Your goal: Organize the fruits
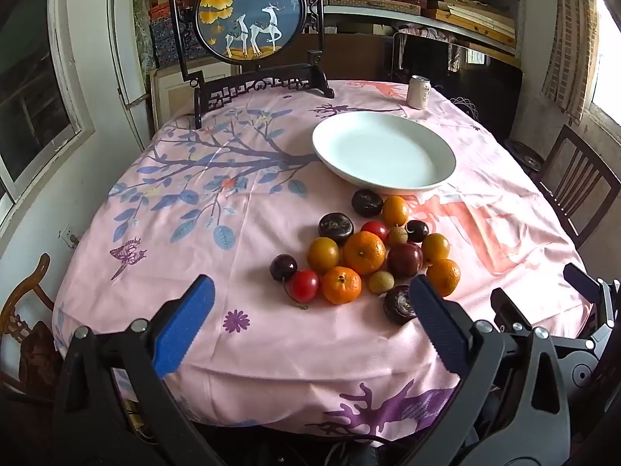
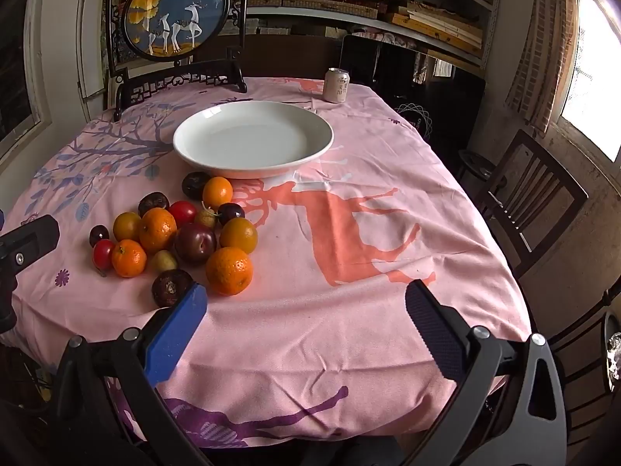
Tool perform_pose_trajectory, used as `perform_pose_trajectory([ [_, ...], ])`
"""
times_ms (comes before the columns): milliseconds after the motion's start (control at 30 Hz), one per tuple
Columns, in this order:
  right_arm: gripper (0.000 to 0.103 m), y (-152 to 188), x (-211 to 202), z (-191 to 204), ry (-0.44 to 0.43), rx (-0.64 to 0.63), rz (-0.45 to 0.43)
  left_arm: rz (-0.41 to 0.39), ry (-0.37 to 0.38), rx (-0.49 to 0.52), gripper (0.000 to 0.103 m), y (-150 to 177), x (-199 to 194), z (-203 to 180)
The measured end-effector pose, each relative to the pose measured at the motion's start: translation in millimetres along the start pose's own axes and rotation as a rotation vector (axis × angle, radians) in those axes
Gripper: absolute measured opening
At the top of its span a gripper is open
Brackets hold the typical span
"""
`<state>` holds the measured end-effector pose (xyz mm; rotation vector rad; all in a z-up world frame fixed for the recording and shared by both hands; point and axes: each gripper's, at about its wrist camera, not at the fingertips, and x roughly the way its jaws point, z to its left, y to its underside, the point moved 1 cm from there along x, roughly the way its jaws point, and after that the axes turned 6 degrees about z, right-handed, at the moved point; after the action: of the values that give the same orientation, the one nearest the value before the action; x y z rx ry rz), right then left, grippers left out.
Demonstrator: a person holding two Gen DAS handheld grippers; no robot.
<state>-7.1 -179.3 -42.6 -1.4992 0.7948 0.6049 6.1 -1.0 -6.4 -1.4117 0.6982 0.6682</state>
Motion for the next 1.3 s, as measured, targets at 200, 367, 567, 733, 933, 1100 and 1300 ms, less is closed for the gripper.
perform_pose_trajectory([
  [200, 0.102, 0.0, -0.5, 0.0, 0.001, 0.0, -0.001, 0.0, -0.001, 0.0, 0.101, 0.1, 0.1, -0.2],
  [367, 0.102, 0.2, -0.8, 0.2, 0.0, 0.0, -0.001, 0.0, -0.002, 0.001, 0.101, 0.2, 0.3, -0.3],
  [567, 0.102, 0.1, -1.3, 0.1, 0.001, 0.0, -0.003, -0.001, -0.002, 0.001, 0.101, 0.2, 0.3, -0.3],
  [733, 0.102, 0.0, -1.8, 0.0, 0.001, 0.0, -0.003, -0.001, -0.003, 0.0, 0.101, 0.4, 0.1, -0.3],
  [933, 0.102, -0.3, -2.3, 0.1, 0.001, 0.0, -0.004, 0.0, -0.002, 0.001, 0.101, 0.2, 0.3, -0.4],
  [1100, 0.102, -0.7, -2.8, 0.3, 0.002, -0.001, -0.005, 0.0, -0.002, 0.001, 0.101, 0.3, 0.3, -0.5],
  [1300, 0.102, -0.5, -3.5, 0.2, 0.002, -0.001, -0.005, 0.001, -0.003, 0.001, 0.101, 0.2, 0.4, -0.4],
])
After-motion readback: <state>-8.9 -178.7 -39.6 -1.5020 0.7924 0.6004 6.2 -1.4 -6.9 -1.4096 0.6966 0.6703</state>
